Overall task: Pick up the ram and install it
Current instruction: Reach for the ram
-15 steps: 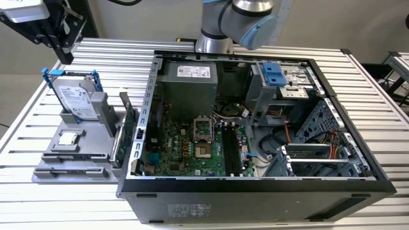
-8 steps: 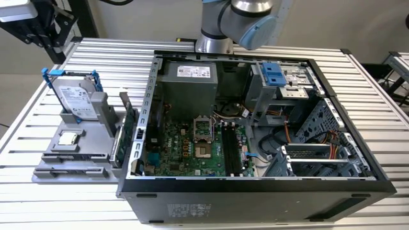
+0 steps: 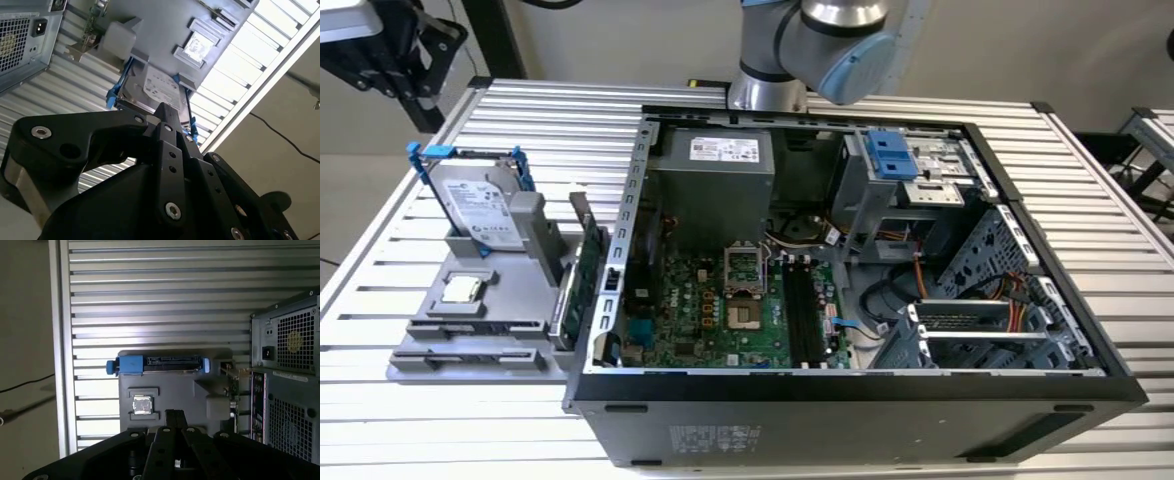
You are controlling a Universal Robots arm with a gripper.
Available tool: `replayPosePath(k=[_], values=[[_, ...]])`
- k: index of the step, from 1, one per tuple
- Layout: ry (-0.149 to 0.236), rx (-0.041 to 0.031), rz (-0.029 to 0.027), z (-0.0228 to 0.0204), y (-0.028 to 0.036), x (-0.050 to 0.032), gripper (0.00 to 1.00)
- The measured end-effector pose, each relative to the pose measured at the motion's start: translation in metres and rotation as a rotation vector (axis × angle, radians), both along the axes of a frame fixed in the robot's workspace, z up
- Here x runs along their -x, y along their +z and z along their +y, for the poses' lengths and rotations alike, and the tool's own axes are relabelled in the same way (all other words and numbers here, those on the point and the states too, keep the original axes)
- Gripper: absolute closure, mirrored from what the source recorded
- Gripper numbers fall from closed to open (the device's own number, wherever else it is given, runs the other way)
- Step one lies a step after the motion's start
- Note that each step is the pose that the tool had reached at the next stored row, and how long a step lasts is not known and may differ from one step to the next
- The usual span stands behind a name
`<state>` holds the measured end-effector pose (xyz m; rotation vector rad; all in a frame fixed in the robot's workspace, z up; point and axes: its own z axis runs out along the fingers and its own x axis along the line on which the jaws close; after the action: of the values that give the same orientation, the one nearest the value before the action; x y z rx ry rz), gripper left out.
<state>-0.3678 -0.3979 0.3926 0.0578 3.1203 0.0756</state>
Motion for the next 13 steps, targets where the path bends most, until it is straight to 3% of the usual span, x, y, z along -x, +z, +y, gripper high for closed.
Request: replayPosePath(k=[13], values=[[0.027,0.0000,0.0000,0.0018,0.0000,0.0197,1.00]])
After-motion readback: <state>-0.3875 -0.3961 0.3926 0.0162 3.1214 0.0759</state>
